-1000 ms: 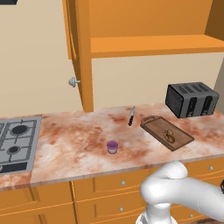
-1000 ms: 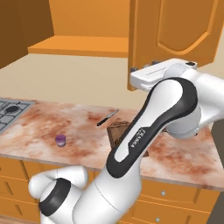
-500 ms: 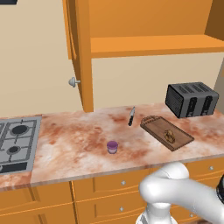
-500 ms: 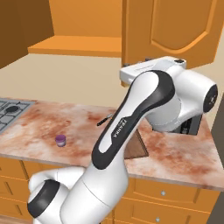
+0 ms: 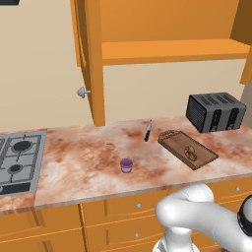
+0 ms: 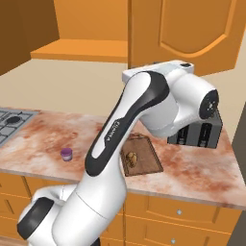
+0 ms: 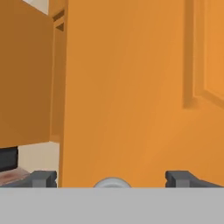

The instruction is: Pick the bread, place it on the cutting board, pick the jam, place it on the counter, and close the cabinet.

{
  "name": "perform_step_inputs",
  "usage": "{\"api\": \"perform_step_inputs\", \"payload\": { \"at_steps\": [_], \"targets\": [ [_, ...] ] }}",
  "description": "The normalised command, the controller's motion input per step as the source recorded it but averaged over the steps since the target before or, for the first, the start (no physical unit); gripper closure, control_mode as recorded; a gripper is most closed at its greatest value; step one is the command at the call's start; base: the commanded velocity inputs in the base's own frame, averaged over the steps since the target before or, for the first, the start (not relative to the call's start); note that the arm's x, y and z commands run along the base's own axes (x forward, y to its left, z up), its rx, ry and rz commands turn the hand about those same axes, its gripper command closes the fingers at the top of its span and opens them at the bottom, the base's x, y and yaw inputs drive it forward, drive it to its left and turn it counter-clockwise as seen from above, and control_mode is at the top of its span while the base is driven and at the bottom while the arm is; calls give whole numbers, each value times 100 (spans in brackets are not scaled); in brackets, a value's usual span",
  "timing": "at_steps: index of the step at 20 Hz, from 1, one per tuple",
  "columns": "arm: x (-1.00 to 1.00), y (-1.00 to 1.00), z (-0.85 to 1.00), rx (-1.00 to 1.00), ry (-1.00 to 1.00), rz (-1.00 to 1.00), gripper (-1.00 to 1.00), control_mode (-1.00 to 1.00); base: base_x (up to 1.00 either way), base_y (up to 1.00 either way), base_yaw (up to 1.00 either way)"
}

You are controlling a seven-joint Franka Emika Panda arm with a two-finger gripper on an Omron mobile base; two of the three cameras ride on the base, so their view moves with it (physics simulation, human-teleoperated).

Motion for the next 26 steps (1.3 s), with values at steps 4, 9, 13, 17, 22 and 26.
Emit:
{"api": "perform_step_inputs", "payload": {
  "at_steps": [4,9,13,17,22,26],
  "targets": [
    [30,20,0,0,0,-7,-100,-100,0,0,0],
    [31,18,0,0,0,-7,-100,-100,0,0,0],
    [28,15,0,0,0,-7,-100,-100,0,0,0],
    [29,15,0,0,0,-7,-100,-100,0,0,0],
    [25,11,0,0,0,-7,-100,-100,0,0,0],
    [27,10,0,0,0,-7,-100,-100,0,0,0]
  ]
}}
